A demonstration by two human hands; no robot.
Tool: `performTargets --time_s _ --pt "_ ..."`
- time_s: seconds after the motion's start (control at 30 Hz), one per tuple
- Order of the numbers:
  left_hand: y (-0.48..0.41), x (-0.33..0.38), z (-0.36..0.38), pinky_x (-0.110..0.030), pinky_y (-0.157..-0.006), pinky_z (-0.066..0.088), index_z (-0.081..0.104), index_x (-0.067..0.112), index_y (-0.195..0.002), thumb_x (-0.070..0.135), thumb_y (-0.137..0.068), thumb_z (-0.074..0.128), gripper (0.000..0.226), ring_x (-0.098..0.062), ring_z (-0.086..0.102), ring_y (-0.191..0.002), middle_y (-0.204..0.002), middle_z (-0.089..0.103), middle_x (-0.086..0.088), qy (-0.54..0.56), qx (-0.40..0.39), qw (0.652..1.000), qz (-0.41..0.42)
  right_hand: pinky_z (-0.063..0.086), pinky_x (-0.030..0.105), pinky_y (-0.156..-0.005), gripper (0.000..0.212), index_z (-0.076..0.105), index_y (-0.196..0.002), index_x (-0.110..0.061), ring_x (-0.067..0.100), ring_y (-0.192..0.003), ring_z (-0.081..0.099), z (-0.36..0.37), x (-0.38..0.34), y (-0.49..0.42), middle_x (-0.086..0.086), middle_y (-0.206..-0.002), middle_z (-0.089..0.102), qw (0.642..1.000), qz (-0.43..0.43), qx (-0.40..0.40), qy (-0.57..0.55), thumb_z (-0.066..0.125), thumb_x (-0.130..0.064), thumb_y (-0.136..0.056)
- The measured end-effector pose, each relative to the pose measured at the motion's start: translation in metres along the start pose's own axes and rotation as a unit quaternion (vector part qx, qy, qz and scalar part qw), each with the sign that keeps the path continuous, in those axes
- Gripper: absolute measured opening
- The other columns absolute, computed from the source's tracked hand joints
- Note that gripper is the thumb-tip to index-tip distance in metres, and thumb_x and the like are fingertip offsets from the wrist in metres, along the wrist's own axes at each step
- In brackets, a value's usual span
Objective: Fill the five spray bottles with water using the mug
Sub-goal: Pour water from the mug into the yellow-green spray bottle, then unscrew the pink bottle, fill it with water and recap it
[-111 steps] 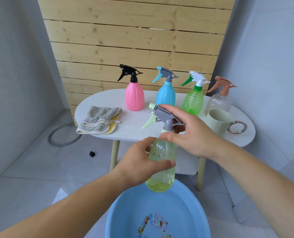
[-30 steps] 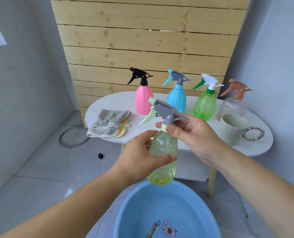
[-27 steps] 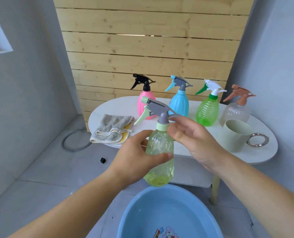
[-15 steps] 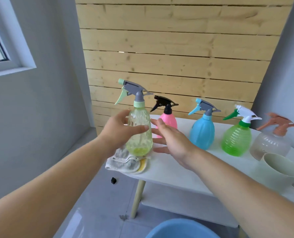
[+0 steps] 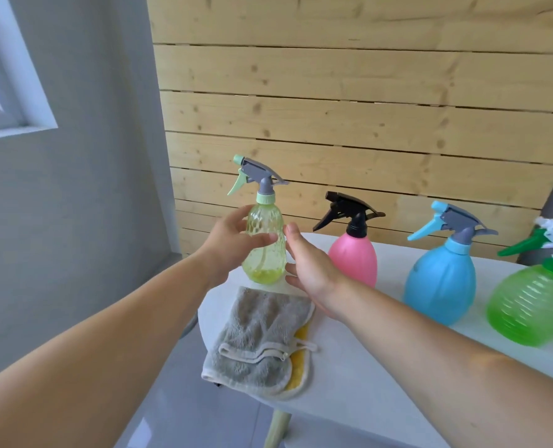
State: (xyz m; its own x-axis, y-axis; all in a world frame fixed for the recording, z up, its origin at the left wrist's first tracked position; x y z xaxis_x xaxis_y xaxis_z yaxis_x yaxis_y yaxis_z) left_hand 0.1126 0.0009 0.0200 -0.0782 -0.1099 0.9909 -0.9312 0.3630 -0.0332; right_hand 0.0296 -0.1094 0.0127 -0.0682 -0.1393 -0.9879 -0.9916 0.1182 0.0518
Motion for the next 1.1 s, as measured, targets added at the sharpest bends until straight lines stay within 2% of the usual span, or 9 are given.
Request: performTargets --time_s 0.23,0.47,0.57,0.63,0.7,0.8,0.9,1.0,1.1 --pt "-0.013 -0.018 0.006 -0.043 -0.097 0.057 0.055 0.029 -0.146 0.013 -0.088 0.083 0.067 -0.022 0.070 -0.117 -0.130 0.070 0.000 0.013 0.001 1.000 0.008 0.026 0.040 -0.121 0.054 0.028 -0.154 -0.029 0.015 -0.145 0.033 -0.008 0.013 -0.015 -0.008 -0.158 0.032 1.000 -0.002 0.019 0.017 0.022 -0.050 -0.105" --pt "-0.010 -0.027 0.006 -0.046 -0.118 0.042 0.035 0.037 -0.159 0.055 -0.062 0.092 0.114 -0.018 0.045 -0.147 -0.160 0.048 -0.001 -0.045 0.012 0.999 -0.011 0.031 0.041 -0.119 0.048 0.037 -0.149 -0.031 0.014 -0.140 0.039 -0.015 0.013 0.000 -0.013 -0.149 0.042 0.999 -0.024 0.031 0.035 0.029 -0.049 -0.105" --pt "0.008 -0.020 0.003 -0.035 -0.099 0.042 0.035 0.025 -0.158 0.039 -0.085 0.085 0.091 -0.016 0.049 -0.133 -0.154 0.047 -0.003 -0.093 0.087 0.992 -0.011 0.047 0.035 -0.104 0.021 0.058 -0.114 -0.031 0.001 -0.111 0.057 -0.038 0.006 0.024 -0.024 -0.109 0.061 0.990 -0.070 0.085 0.086 0.044 -0.042 -0.102" --pt "0.029 -0.008 -0.001 -0.032 -0.097 0.041 0.046 0.019 -0.143 0.033 -0.092 0.078 0.062 -0.018 0.050 -0.127 -0.138 0.052 -0.001 -0.144 0.190 0.970 0.046 0.048 0.020 -0.083 0.015 0.065 -0.099 -0.028 -0.005 -0.091 0.060 -0.065 0.000 0.047 -0.019 -0.092 0.065 0.970 -0.102 0.161 0.153 0.052 -0.035 -0.098" --pt "0.057 0.007 0.011 -0.031 -0.096 0.042 0.052 0.020 -0.120 0.021 -0.095 0.069 0.030 -0.019 0.052 -0.117 -0.118 0.052 0.003 -0.159 0.237 0.949 0.135 0.047 0.019 -0.073 0.010 0.065 -0.095 -0.026 -0.002 -0.086 0.062 -0.093 -0.004 0.069 -0.014 -0.089 0.067 0.941 -0.111 0.255 0.194 0.055 -0.031 -0.094" --pt "0.069 0.005 0.056 -0.033 -0.089 0.050 0.054 0.022 -0.110 0.017 -0.096 0.063 0.018 -0.015 0.058 -0.105 -0.110 0.058 0.006 -0.154 0.153 0.964 0.152 0.046 0.029 -0.087 0.031 0.056 -0.121 -0.022 0.015 -0.113 0.057 -0.121 0.003 0.077 -0.004 -0.121 0.060 0.920 -0.056 0.323 0.217 0.057 -0.035 -0.093" --pt "0.061 -0.013 0.103 -0.031 -0.102 0.048 0.048 0.022 -0.141 0.022 -0.096 0.065 0.049 -0.016 0.055 -0.126 -0.139 0.052 0.003 -0.204 0.014 0.975 0.093 0.042 0.034 -0.096 0.057 0.038 -0.144 -0.020 0.023 -0.129 0.048 -0.118 0.014 0.057 0.002 -0.143 0.047 0.939 0.034 0.269 0.210 0.054 -0.042 -0.094" --pt "0.052 -0.023 0.127 -0.011 -0.086 0.042 0.037 0.026 -0.150 0.021 -0.093 0.070 0.066 -0.013 0.052 -0.123 -0.136 0.050 0.007 -0.195 -0.068 0.977 0.059 0.043 0.033 -0.080 0.037 0.048 -0.128 -0.024 0.022 -0.108 0.056 -0.107 0.007 0.042 -0.004 -0.117 0.060 0.962 0.011 0.233 0.144 0.052 -0.041 -0.095" --pt "0.049 -0.025 0.132 -0.017 -0.083 0.048 0.040 0.030 -0.144 0.025 -0.088 0.078 0.068 -0.013 0.060 -0.118 -0.132 0.057 0.009 -0.181 -0.067 0.978 0.078 0.039 0.030 -0.080 0.028 0.053 -0.125 -0.029 0.013 -0.091 0.052 -0.104 -0.004 0.045 -0.021 -0.090 0.052 0.969 -0.023 0.211 0.130 0.050 -0.037 -0.098"
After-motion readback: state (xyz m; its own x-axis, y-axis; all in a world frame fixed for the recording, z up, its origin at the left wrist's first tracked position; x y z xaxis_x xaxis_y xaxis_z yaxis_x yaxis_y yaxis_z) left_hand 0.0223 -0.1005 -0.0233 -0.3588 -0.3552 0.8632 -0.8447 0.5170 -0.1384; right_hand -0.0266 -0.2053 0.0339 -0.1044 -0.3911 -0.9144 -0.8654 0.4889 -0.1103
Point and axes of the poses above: each hand's wrist, its own y-axis away from the middle knuckle, its own z-axis out of the palm, x = y × z, the point moved 8 cm from there along -y, towards the middle knuckle
